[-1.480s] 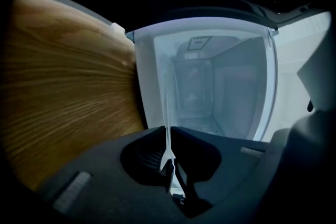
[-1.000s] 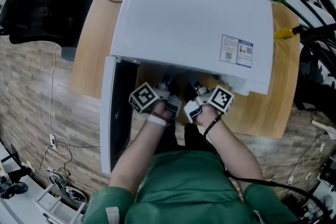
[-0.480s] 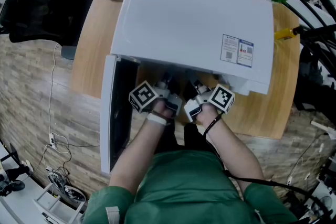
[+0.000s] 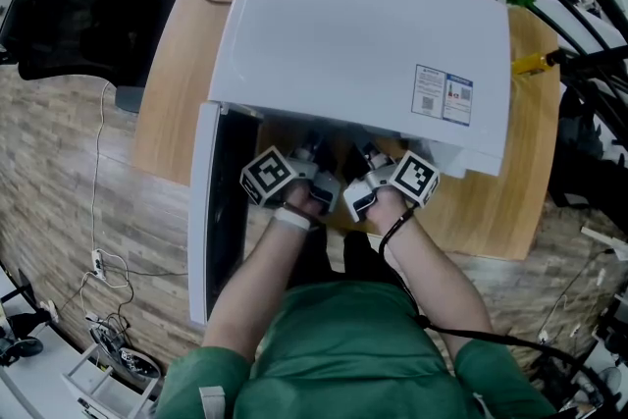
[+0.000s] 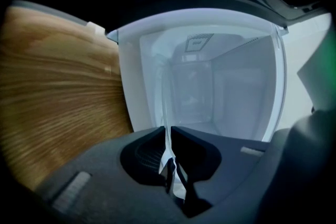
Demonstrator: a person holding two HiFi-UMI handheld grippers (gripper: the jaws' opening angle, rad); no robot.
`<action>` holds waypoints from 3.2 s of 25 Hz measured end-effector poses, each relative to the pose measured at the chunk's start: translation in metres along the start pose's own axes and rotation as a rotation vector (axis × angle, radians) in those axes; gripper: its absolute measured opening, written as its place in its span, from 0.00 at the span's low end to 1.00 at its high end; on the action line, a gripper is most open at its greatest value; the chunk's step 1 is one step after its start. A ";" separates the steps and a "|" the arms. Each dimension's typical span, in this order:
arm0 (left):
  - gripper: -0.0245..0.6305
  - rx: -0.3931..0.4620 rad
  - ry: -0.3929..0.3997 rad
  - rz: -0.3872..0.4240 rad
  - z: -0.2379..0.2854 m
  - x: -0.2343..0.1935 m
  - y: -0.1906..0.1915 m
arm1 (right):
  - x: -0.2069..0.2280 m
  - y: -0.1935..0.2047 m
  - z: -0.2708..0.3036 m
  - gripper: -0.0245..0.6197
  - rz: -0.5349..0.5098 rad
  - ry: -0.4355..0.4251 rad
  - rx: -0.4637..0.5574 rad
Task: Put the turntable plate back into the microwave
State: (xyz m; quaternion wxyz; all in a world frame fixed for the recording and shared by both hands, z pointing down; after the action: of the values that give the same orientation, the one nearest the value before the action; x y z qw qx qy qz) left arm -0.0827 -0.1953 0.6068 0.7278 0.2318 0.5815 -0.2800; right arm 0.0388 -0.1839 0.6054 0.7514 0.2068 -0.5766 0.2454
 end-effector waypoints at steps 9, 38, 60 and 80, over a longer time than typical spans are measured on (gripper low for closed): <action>0.11 -0.027 -0.028 0.007 -0.003 -0.009 0.010 | 0.011 0.003 -0.008 0.08 0.020 0.072 0.016; 0.19 -0.136 -0.046 0.125 -0.063 0.027 0.076 | -0.045 0.069 -0.059 0.05 -0.146 0.002 -0.210; 0.05 -0.029 0.028 0.348 -0.135 0.143 0.110 | -0.150 0.069 -0.141 0.05 -0.649 0.106 -0.090; 0.05 0.014 -0.153 0.969 -0.142 0.231 0.119 | -0.232 0.067 -0.171 0.05 -1.008 0.100 0.083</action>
State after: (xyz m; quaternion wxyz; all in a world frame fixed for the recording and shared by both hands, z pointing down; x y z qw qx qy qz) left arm -0.0654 -0.0457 0.3519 0.8134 0.4595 0.3498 0.0707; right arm 0.0793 -0.0592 0.3401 0.7943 0.4768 -0.3584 -0.1153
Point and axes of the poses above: the fingertips, and each gripper's own axes: z forward along the fingers, x to its right, y out of its underside, the point moved 4 cm from there along -z, backward along the fingers, and after that the axes turned 14 degrees about -x, right-handed, at the moved point
